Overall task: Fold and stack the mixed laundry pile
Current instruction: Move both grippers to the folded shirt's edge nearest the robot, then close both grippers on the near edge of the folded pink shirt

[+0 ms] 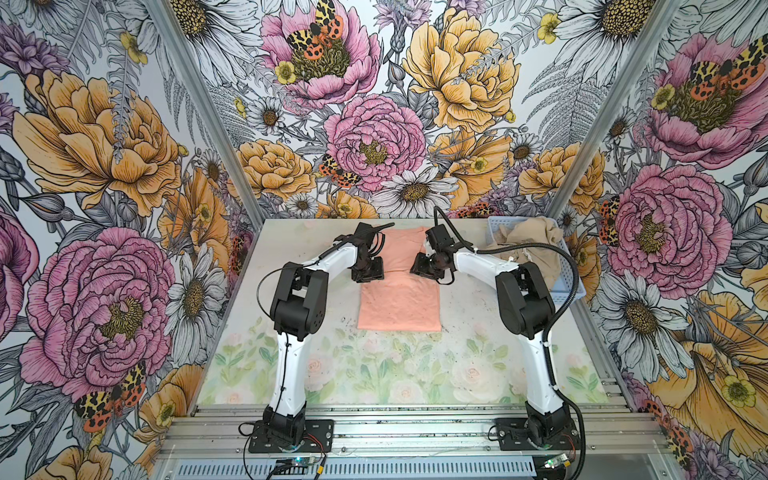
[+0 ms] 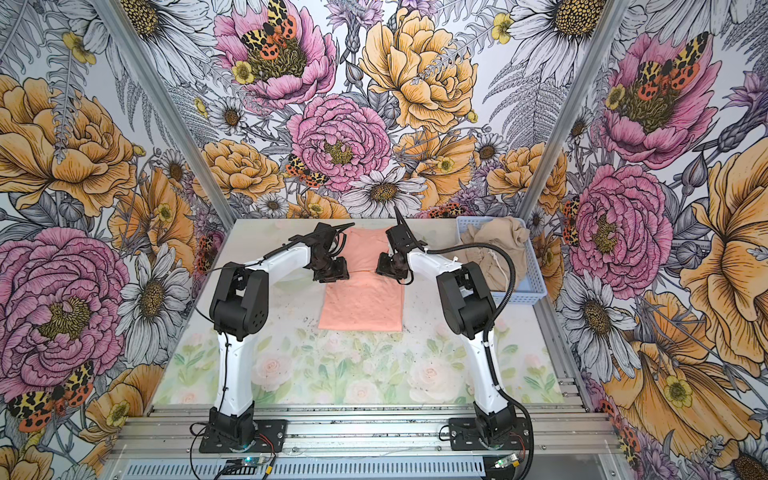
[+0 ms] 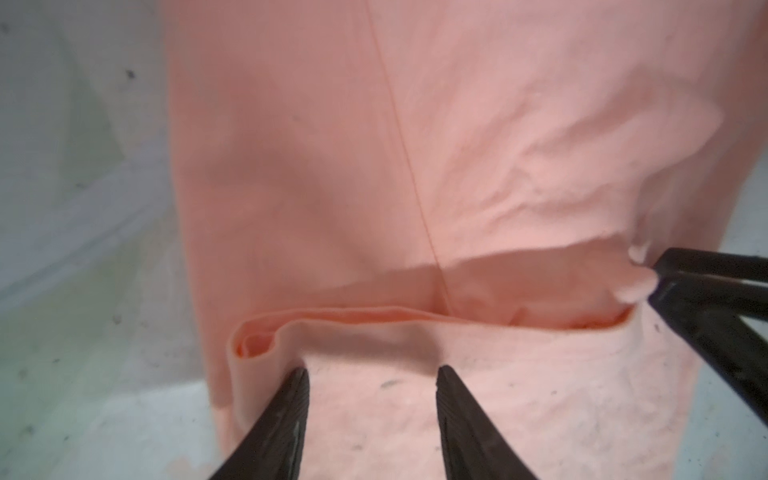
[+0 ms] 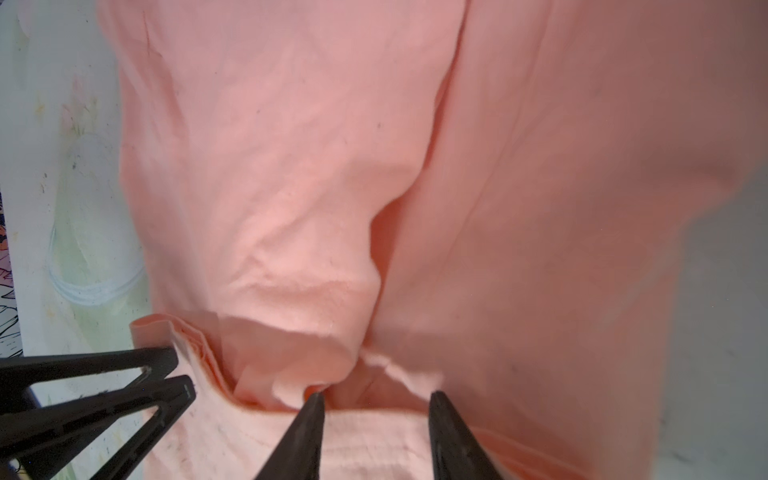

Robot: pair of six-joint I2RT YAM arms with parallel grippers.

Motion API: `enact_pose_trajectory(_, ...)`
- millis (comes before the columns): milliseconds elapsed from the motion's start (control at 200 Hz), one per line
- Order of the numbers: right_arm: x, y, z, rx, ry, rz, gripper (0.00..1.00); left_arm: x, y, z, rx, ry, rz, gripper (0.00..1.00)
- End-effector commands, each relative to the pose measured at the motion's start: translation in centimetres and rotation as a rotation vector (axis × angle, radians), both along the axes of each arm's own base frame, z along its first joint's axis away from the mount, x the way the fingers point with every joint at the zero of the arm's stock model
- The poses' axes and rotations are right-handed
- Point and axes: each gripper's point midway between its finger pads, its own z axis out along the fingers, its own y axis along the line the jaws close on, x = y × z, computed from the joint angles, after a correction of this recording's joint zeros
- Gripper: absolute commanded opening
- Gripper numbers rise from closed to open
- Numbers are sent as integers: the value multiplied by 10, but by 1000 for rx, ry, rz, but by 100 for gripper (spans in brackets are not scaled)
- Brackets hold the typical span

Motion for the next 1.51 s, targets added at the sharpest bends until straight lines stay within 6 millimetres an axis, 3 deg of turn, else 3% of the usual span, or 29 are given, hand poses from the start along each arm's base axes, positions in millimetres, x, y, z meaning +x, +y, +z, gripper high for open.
enact_pose_trajectory(0,-4,-12,62,6,-113,-5,50,3,10,62,-26,-142,33,57)
enact_pose_trajectory(95,-26,-17,69,11,-101,0,56,-16,18,77,-42,-160,41,63)
enact_pose_trajectory(155,-43,-20,69,10,-86,7,58,-32,25,73,-43,-143,45,66)
enact_pose_trajectory(185,-52,-22,69,8,-78,8,59,-40,28,84,-56,-166,46,67)
enact_pose_trajectory(430,-130,-37,44,-19,26,25,57,-115,46,43,-94,-67,71,68)
enact_pose_trajectory(660,-179,-49,9,-46,111,13,55,-148,49,19,-137,-37,90,63)
enact_pose_trajectory(911,-193,-52,-11,-65,148,4,49,-155,54,5,-116,-18,90,55)
enact_pose_trajectory(1501,-197,-44,-34,-77,187,29,33,-168,45,-25,-101,55,76,41)
